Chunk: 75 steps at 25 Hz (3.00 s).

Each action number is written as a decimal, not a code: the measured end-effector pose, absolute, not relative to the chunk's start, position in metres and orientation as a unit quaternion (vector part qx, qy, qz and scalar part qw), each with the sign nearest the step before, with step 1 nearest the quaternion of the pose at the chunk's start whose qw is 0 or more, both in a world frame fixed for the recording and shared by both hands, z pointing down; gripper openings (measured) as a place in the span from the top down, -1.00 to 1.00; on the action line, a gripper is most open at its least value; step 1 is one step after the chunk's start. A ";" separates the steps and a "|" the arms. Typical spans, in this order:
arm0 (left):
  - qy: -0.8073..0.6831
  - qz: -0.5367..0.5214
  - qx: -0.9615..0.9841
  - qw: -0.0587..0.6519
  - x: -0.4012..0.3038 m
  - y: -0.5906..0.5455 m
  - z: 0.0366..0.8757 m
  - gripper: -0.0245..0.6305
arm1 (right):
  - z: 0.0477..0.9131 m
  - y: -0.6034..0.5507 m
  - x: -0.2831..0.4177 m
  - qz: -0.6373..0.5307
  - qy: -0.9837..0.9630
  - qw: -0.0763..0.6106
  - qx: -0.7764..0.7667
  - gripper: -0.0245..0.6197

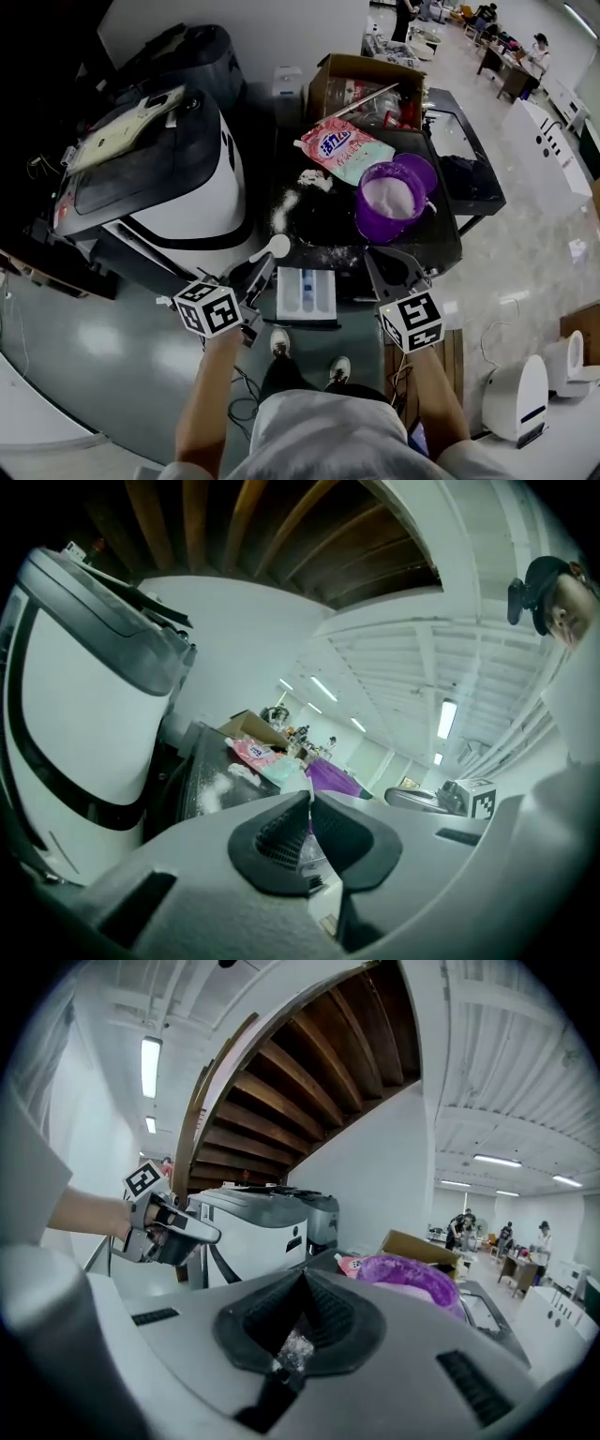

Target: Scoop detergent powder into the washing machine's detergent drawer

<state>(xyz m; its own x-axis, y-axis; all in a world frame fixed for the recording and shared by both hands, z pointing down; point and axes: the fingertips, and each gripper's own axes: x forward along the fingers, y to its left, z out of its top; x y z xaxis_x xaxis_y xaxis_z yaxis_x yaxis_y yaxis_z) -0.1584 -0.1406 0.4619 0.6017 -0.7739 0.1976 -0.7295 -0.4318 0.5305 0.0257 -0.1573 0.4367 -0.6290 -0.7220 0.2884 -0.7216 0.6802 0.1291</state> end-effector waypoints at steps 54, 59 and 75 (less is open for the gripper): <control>-0.326 0.359 0.852 0.198 -0.043 -0.095 0.656 0.88 | 0.580 -0.120 0.100 0.124 -0.881 0.221 0.399 0.93; -0.305 0.403 0.849 0.154 -0.042 -0.089 0.665 0.88 | 0.578 -0.118 0.101 0.125 -0.882 0.218 0.399 0.93; -0.277 0.492 0.825 0.024 -0.036 -0.086 0.671 0.88 | 0.573 -0.114 0.119 0.128 -0.879 0.201 0.414 0.93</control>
